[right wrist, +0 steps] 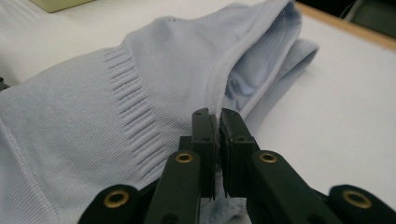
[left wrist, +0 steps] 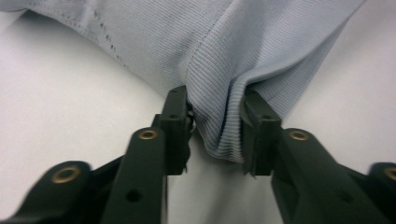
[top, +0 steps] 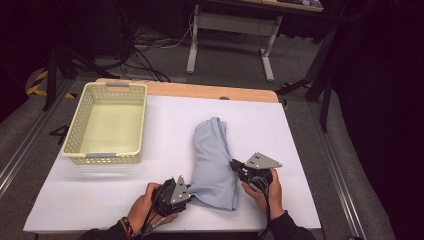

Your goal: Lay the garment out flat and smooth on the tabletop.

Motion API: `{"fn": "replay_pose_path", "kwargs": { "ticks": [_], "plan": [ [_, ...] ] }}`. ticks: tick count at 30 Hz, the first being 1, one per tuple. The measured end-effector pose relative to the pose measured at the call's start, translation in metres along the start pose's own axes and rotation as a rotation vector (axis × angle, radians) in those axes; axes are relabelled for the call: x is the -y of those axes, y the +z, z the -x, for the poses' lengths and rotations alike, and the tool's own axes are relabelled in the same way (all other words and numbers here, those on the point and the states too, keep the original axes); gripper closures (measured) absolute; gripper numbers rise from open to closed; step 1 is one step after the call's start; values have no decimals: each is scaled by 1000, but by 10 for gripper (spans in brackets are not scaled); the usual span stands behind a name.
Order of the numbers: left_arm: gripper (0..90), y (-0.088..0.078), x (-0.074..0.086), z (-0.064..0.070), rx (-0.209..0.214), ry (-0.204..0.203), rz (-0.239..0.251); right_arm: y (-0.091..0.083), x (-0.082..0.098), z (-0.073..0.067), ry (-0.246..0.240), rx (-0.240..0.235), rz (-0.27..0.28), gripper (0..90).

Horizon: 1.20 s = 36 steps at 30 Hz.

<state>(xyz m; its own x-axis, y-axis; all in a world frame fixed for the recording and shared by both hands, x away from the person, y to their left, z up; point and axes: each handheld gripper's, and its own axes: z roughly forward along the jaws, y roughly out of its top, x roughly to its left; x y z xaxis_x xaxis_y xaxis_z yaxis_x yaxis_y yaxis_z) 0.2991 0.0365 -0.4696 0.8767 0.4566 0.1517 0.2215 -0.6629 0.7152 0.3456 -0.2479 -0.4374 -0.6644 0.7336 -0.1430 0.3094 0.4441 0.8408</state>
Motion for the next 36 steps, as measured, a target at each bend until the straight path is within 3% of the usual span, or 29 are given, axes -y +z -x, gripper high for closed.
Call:
{"fn": "replay_pose_path", "kwargs": {
  "ticks": [1, 4, 7, 10, 12, 13, 15, 18, 24, 27, 31, 36],
  "plan": [
    [570, 0, 0, 0, 4, -8, 4, -11, -4, -2, -11, 32, 20, 851],
    [533, 1, 0, 0, 16, -24, 5, -22, -6, -3, -3, 56, 34, 880],
    [528, 1, -1, 1, 25, -14, 6, -29, -3, -3, 1, 56, 24, 878],
    [548, 0, -1, 2, 38, -3, -4, -18, 9, -2, -9, 50, -49, 880],
    [560, -1, -1, 2, 59, 7, -7, -15, 11, -2, -4, 43, -59, 881],
    [621, 0, -1, 2, 78, 10, -1, -10, 14, -2, -2, 38, -73, 881],
    [636, 0, -1, 4, 62, 26, 8, -6, 17, -1, -11, 35, -78, 881],
    [709, 0, 0, 4, 84, 37, 11, -2, 21, 1, -9, 30, -91, 873],
    [734, 0, 0, 3, 96, 35, 8, -1, 26, 9, 65, 27, -82, 663],
    [743, 0, 1, 3, 95, 42, 15, -3, 25, 11, 93, -12, -68, 598],
    [756, 0, 1, 6, 80, 60, 14, -7, 22, 11, 96, -23, -46, 526],
    [766, 0, 1, 4, 93, 54, 19, -6, 17, 5, 84, -20, -35, 415]
  ]
}}
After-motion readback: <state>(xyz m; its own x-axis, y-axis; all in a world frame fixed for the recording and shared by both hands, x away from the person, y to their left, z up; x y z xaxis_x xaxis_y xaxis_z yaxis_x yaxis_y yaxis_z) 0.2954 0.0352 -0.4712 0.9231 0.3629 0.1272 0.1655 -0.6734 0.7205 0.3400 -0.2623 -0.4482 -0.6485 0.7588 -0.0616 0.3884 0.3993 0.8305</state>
